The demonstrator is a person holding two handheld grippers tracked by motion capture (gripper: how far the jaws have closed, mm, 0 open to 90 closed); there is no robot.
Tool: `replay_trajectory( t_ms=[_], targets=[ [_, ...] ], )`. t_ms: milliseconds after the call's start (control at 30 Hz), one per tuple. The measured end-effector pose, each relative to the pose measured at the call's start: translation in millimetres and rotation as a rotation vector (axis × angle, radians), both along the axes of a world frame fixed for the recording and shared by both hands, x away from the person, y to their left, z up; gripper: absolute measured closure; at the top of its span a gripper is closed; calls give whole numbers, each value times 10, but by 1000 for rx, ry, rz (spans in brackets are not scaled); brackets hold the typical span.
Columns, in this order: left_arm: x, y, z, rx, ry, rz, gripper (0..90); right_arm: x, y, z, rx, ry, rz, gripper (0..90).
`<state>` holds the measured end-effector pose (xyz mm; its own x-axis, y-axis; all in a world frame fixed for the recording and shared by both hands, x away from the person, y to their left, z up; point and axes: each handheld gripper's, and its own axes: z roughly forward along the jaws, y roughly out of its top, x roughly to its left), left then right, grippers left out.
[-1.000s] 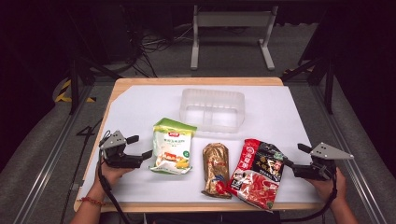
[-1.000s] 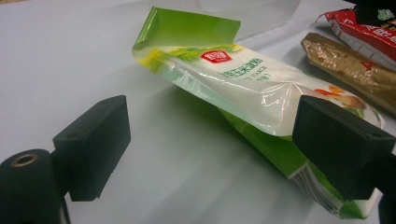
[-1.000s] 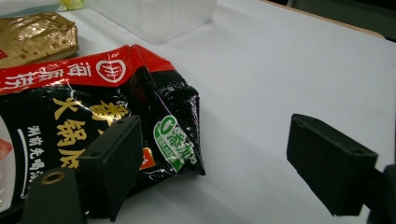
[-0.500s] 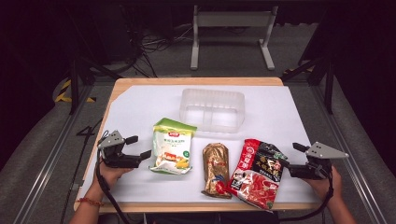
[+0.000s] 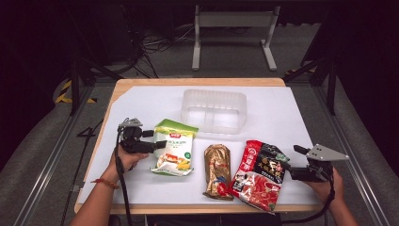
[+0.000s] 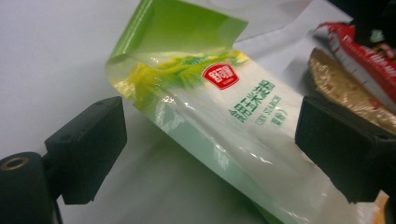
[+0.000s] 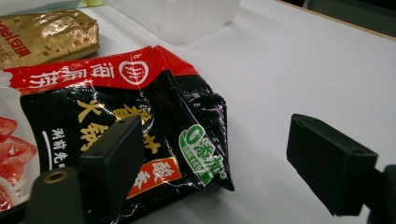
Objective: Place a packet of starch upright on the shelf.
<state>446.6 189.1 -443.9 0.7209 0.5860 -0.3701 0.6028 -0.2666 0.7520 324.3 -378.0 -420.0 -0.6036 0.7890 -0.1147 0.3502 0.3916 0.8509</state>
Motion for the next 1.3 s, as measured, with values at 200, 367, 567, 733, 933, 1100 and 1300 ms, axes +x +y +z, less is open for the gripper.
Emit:
replay_trajectory(
  t_ms=[200, 367, 567, 733, 933, 1100, 1300],
  targets=[
    [117, -127, -38, 20, 79, -50, 114, 1, -8, 1, 11, 3, 2, 196],
    [190, -184, -87, 19, 102, -62, 149, -2, 1, 5, 14, 1, 8, 198],
    [209, -214, -57, 0, 88, -17, 313, 2, 6, 2, 11, 5, 10, 201],
    [135, -118, -11, -48, 28, 6, 673, -5, 2, 4, 9, 3, 12, 203],
    [-25, -95, 125, -83, -45, 23, 823, -8, 3, 8, 12, 1, 13, 203],
    [-183, -139, 274, -109, -117, 26, 875, -11, 11, 17, 14, -3, 17, 202],
    [-359, -159, 437, -126, -184, 32, 896, -19, 8, 34, 17, -9, 18, 204]
  ],
)
